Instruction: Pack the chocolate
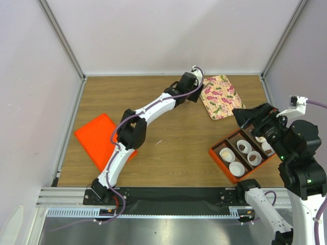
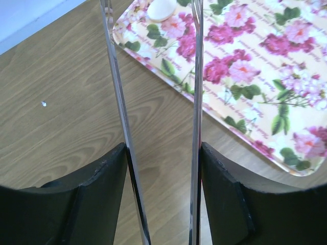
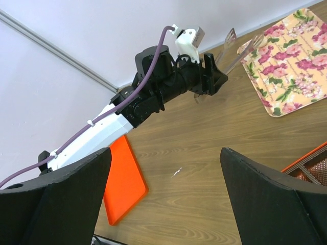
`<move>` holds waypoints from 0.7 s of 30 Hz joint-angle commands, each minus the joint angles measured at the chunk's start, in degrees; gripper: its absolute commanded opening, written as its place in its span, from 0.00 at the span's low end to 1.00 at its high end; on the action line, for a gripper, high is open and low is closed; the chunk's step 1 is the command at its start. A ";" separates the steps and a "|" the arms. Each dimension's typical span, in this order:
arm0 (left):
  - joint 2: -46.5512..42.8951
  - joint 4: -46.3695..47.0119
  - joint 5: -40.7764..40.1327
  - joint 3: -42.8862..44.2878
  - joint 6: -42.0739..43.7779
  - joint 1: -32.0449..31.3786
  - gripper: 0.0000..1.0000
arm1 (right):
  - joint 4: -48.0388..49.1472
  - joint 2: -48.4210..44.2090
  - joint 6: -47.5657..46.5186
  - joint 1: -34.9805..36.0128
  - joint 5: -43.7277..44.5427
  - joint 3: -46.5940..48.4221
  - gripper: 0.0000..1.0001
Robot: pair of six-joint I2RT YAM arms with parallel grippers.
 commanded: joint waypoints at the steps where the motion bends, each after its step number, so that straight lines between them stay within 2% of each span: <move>1: -0.08 3.52 2.89 2.40 2.30 1.18 0.62 | 2.28 -0.37 0.30 0.28 1.10 -0.14 0.95; 3: -0.87 3.69 5.69 1.44 2.22 1.18 0.62 | 2.71 -0.28 0.30 0.20 1.18 -0.49 0.95; 6: -3.41 6.41 6.59 -3.99 3.71 1.27 0.55 | 2.98 -0.28 0.30 0.20 1.36 -0.93 0.95; 9: -4.30 8.09 8.17 -5.86 3.97 1.18 0.55 | 3.24 -0.45 0.39 0.11 1.36 -1.46 0.95; 13: -3.16 6.16 9.84 -3.50 4.59 1.18 0.54 | 3.33 -0.72 0.04 0.28 1.45 -1.64 0.95; 21: 0.87 4.14 7.73 1.41 5.20 1.18 0.56 | 3.68 -0.80 -1.01 0.20 1.98 -1.29 0.95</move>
